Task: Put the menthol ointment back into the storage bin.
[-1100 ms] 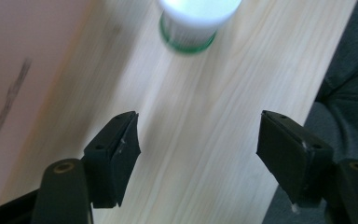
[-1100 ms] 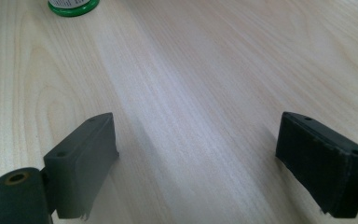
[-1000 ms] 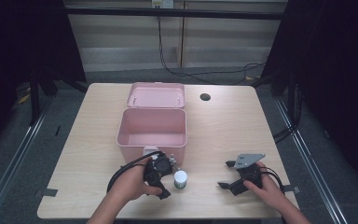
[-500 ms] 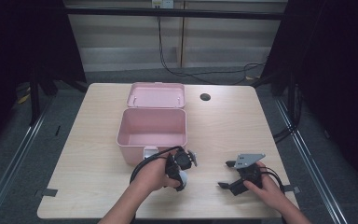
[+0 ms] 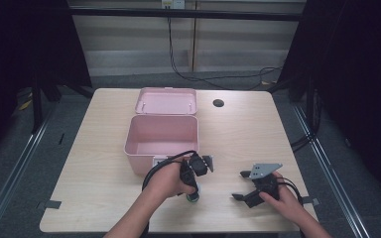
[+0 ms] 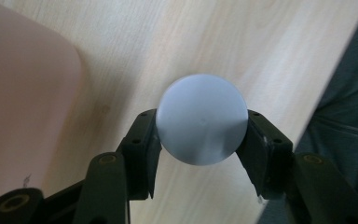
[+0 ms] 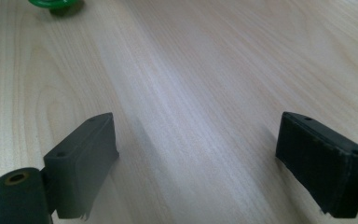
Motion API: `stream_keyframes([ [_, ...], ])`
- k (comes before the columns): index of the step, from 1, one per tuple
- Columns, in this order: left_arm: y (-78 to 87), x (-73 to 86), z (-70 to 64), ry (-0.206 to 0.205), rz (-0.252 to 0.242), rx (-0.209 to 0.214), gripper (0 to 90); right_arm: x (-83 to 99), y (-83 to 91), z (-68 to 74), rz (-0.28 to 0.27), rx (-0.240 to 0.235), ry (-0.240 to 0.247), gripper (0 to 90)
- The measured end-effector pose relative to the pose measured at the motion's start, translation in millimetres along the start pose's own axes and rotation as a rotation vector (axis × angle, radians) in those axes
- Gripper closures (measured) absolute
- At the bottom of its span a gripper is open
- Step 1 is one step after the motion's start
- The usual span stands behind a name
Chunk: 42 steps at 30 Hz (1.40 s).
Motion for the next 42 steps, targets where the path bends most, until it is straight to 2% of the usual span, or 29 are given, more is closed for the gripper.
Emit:
stream_keyframes([
  [2, 3.9, -0.3, -0.7, 0.001, 0.000, 0.000, 50.2, 0.0, 0.0, 0.0, 0.000, 0.000, 0.000, 11.9],
  [3, 12.5, -0.5, -2.7, 0.013, 0.008, 0.008, 50.2, 0.0, 0.0, -0.1, 0.000, 0.000, 0.001, 11.9],
  [8, 34.9, -2.7, -7.0, 0.049, 0.007, 0.029, 50.2, 0.0, 0.0, 0.1, 0.000, -0.001, -0.001, 11.9],
  [9, 34.9, -2.7, -7.0, 0.049, 0.007, 0.029, 50.2, 0.0, 0.0, 0.0, 0.000, 0.000, 0.000, 11.9],
  [10, 45.3, -3.7, -7.0, 0.054, 0.011, 0.022, 50.2, -0.1, 0.0, -0.1, 0.000, 0.000, 0.001, 11.9],
  [11, 45.3, -3.7, -7.0, 0.054, 0.011, 0.022, 50.2, -0.1, 0.0, -0.1, 0.000, 0.000, 0.001, 11.9],
  [13, 60.6, -5.7, -7.1, 0.065, 0.007, 0.018, 50.2, 0.0, 0.0, 0.0, 0.000, 0.000, 0.000, 11.9],
  [16, 70.1, -6.9, -7.2, 0.072, 0.002, 0.026, 50.2, -0.1, 0.0, -0.1, 0.000, 0.000, 0.001, 11.9],
  [17, 78.6, -7.4, -6.6, 0.075, 0.001, 0.024, 50.2, -0.1, 0.0, -0.1, 0.000, 0.000, 0.001, 11.9],
  [18, 78.6, -7.4, -6.6, 0.075, 0.001, 0.024, 50.2, 0.0, 0.1, -0.1, 0.002, -0.001, 0.001, 11.9],
  [22, 98.2, -8.8, -5.9, 0.104, -0.003, 0.037, 50.2, 0.0, 0.1, -0.1, 0.001, -0.001, 0.001, 11.9],
  [25, 105.8, -8.6, -1.7, 0.107, 0.002, 0.033, 50.2, 0.0, 0.1, -0.1, 0.001, -0.001, 0.002, 11.9],
  [26, 111.7, -8.6, 2.4, 0.134, 0.000, 0.024, 50.3, 0.2, 0.2, 0.2, 0.003, -0.001, -0.002, 11.9],
  [28, 114.6, -8.4, 5.0, 0.134, 0.001, 0.020, 50.3, 0.1, 0.2, 0.1, 0.002, -0.001, -0.001, 11.9],
  [32, 125.5, -11.6, 14.2, 0.165, -0.030, 0.007, 50.3, 0.0, 0.1, -0.1, 0.002, -0.001, 0.001, 11.9],
  [33, 130.8, -11.4, 20.0, 0.168, -0.028, -0.006, 50.3, 0.0, 0.1, 0.0, 0.002, -0.001, 0.001, 11.9],
  [35, 133.4, -12.9, 22.1, 0.184, -0.040, -0.009, 50.3, 0.0, 0.1, -0.1, 0.002, -0.001, 0.001, 11.9],
  [37, 140.2, -13.4, 32.7, 0.202, -0.052, -0.023, 50.3, 0.1, 0.2, 0.0, 0.002, -0.001, 0.000, 11.9],
  [38, 141.0, -14.8, 35.3, 0.224, -0.068, -0.028, 50.3, 0.0, 0.1, -0.1, 0.002, -0.001, 0.001, 11.9],
  [39, 141.0, -14.8, 35.3, 0.224, -0.068, -0.028, 50.3, 0.0, 0.1, 0.0, 0.002, -0.001, 0.001, 11.9],
  [42, 144.2, -13.8, 47.6, 0.252, -0.063, -0.036, 50.3, 0.1, 0.2, 0.1, 0.002, -0.002, 0.000, 11.9],
])
Point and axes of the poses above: each handheld gripper's, and its own axes: y roughly backward along the jaws, x roughly out of its underside, z roughly to its left, the point moved 10 cm from there along -y, roughly forward along the jaws, and after that the axes turned 2 degrees about -z, right-handed, at the moved point
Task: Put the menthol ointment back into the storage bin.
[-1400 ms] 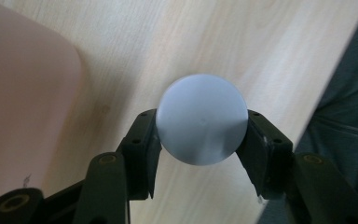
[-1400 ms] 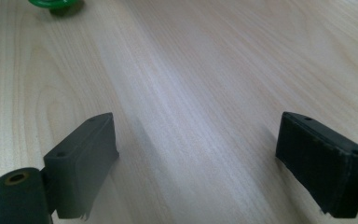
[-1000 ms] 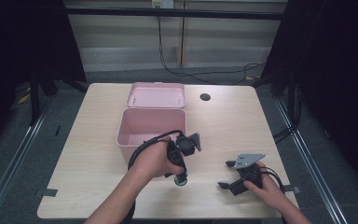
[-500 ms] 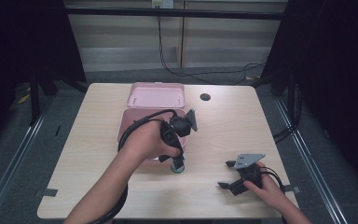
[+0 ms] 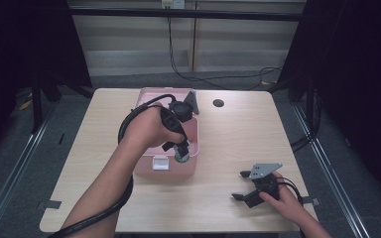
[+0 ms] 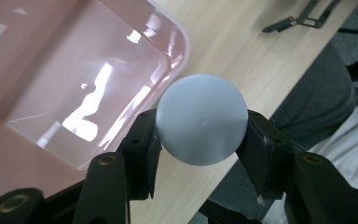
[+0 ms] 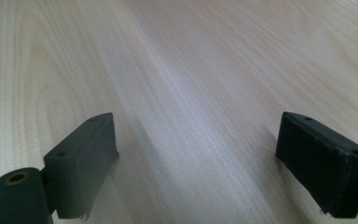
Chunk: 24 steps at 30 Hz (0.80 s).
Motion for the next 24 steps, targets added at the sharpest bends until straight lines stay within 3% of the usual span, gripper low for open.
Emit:
stream_keyframes([
  [8, -3.0, -7.2, 21.6, 0.051, -0.026, -0.025, 50.3, -0.1, 0.0, -0.2, -0.001, 0.001, 0.001, 11.9],
  [14, -12.5, -7.5, 44.2, 0.139, -0.015, -0.045, 50.3, -0.1, 0.0, -0.1, -0.001, 0.001, 0.001, 11.9],
  [24, -34.7, -6.7, 81.1, 0.238, -0.018, -0.073, 50.3, -0.1, 0.0, -0.1, -0.002, 0.000, 0.001, 11.9],
])
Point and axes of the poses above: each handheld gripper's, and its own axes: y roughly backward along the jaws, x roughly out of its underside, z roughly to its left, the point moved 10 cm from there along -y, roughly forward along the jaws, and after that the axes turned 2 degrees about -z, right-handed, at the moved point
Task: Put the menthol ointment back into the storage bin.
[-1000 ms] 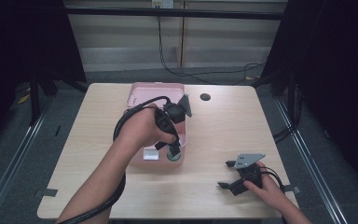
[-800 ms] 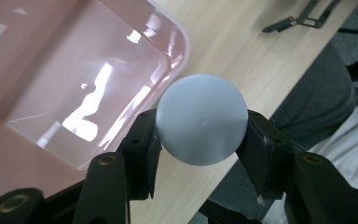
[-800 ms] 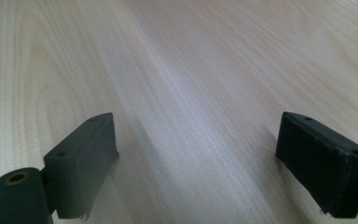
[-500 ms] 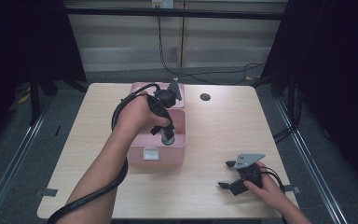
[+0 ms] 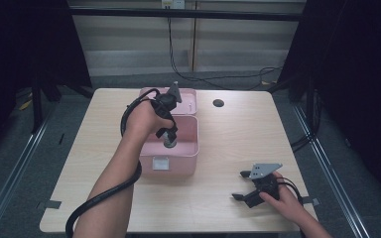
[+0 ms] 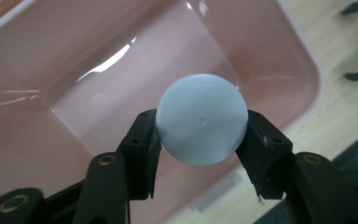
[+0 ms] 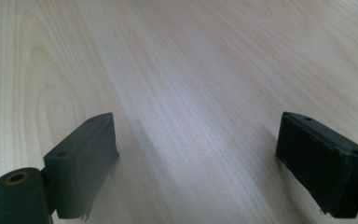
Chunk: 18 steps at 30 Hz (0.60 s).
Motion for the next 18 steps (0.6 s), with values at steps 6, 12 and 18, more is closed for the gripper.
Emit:
stream_keyframes([
  [6, -13.8, 0.6, 20.2, 0.041, -0.001, -0.017, 50.3, 0.0, 0.0, 0.0, 0.000, 0.000, 0.000, 11.9],
  [12, -23.8, 0.1, 37.4, 0.103, -0.022, -0.035, 50.2, 0.0, 0.0, 0.0, 0.000, 0.000, 0.000, 11.9],
  [18, -33.2, -0.6, 47.7, 0.138, -0.039, -0.047, 50.2, 0.1, 0.0, 0.2, 0.001, 0.000, -0.001, 11.9],
])
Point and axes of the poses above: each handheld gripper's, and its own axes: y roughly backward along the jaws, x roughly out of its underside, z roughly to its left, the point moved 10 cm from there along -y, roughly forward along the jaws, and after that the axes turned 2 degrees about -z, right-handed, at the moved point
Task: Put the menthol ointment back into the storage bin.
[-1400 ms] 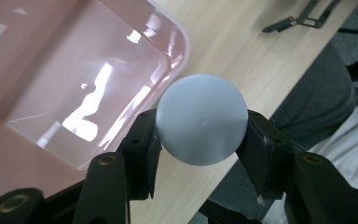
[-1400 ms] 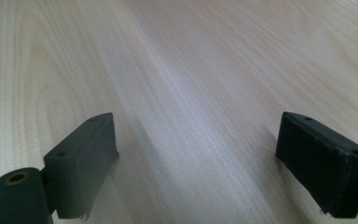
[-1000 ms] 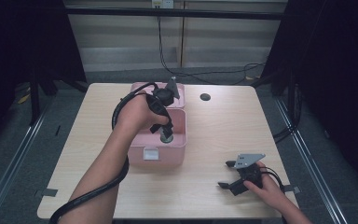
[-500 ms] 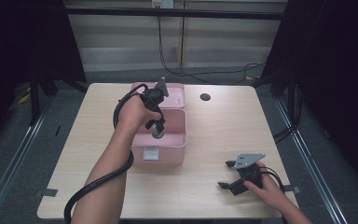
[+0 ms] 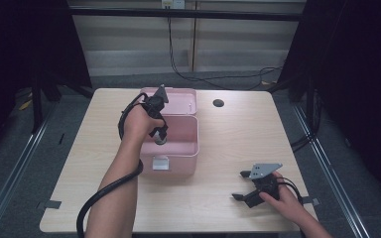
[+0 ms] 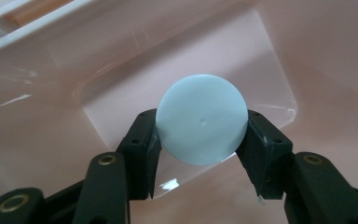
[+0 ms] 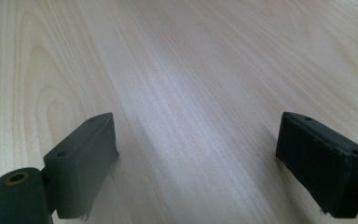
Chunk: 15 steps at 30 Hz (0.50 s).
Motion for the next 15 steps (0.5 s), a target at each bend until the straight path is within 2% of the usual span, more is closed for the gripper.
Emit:
stream_keyframes([
  [3, -4.1, -0.5, 2.0, 0.009, -0.002, -0.004, 50.2, -0.1, -0.1, -0.1, -0.001, 0.000, 0.001, 11.9],
  [5, -8.1, -1.4, 4.8, 0.024, -0.006, -0.009, 50.2, -0.1, 0.0, -0.1, -0.001, 0.000, 0.001, 11.9],
  [6, -12.5, -1.8, 6.7, 0.052, -0.007, -0.015, 50.2, -0.1, 0.0, -0.1, -0.001, 0.000, 0.001, 11.9],
  [10, -19.5, -2.9, 10.2, 0.086, -0.006, -0.012, 50.2, -0.1, 0.0, -0.1, -0.001, 0.000, 0.001, 11.9],
  [15, -26.4, -3.6, 13.4, 0.110, 0.000, -0.025, 50.2, -0.1, 0.0, -0.1, -0.001, 0.000, 0.001, 11.9],
])
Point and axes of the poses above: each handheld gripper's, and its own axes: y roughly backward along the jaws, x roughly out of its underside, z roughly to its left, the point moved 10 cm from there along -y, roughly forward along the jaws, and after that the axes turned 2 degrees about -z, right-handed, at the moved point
